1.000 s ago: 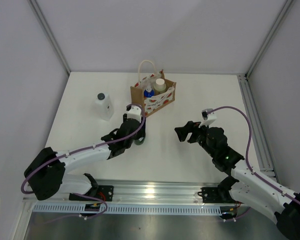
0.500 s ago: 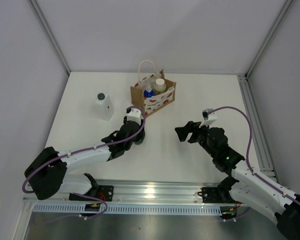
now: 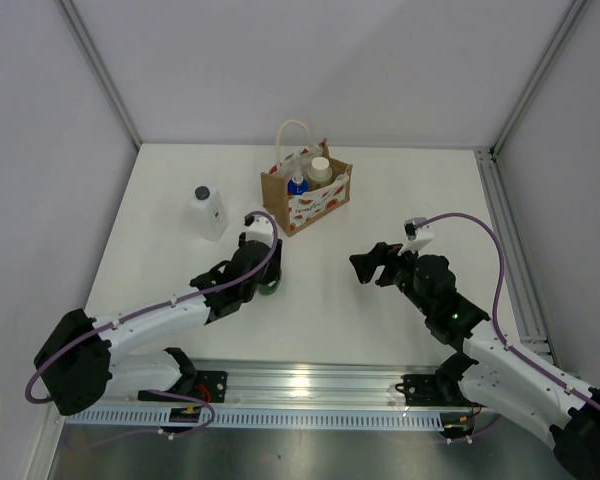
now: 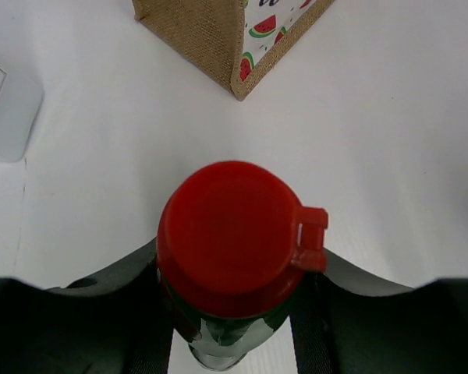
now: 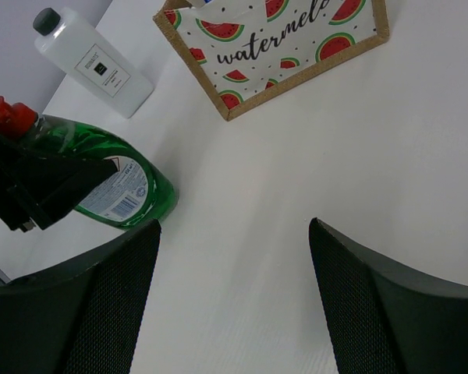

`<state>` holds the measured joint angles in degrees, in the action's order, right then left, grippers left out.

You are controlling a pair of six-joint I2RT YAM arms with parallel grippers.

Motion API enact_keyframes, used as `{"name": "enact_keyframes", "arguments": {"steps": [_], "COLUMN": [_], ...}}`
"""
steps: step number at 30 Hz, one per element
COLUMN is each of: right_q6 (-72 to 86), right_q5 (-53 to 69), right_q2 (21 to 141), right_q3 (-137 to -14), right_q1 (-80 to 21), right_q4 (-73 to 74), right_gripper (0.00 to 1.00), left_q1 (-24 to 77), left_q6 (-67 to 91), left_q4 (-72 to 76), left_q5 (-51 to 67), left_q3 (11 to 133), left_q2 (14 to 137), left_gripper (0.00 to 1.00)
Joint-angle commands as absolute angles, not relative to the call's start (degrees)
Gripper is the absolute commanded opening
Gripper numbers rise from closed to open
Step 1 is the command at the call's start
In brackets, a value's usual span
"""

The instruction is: Place the personal care products into the canvas bag

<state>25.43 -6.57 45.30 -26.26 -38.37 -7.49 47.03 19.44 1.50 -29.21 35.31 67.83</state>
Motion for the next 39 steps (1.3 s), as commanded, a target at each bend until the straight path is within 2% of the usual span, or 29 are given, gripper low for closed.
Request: {"name": "enact_keyframes", "arguments": {"steps": [1, 9, 19, 32, 39], "right_q6": [24.96, 25.4, 26.28, 26.89, 26.63], "right_q5": [-6.68, -6.24, -5.63, -4.57, -4.22], "right_q2": [44.82, 44.74, 44.12, 44.3, 44.73], "right_q3": [-27.42, -27.33, -27.33, -27.16, -26.98], "right_q1": [-38.76, -38.76, -38.76, -38.85, -38.76], "right_q4": [-8.7, -8.79, -8.7, -8.96, -9.23], "right_gripper": [0.8, 0.8, 0.8, 0.8, 0.8], "left_q1": [47.29, 47.02, 41.66, 31.47, 28.75], "left_q6": [19.6, 15.3, 8.8, 2.73, -3.96], "left_q4": [3.7, 0.88, -0.44, 0.88, 8.43], "left_q5": [-31.9, -34.18, -31.38, -16.09, -8.02], "left_q3": [42.96, 50.79, 69.51, 92.53, 94.3], "left_q2": [63.63, 63.45, 69.86, 87.35, 95.96], "left_gripper": [0.01, 0.0, 0.0, 0.01, 0.0]}}
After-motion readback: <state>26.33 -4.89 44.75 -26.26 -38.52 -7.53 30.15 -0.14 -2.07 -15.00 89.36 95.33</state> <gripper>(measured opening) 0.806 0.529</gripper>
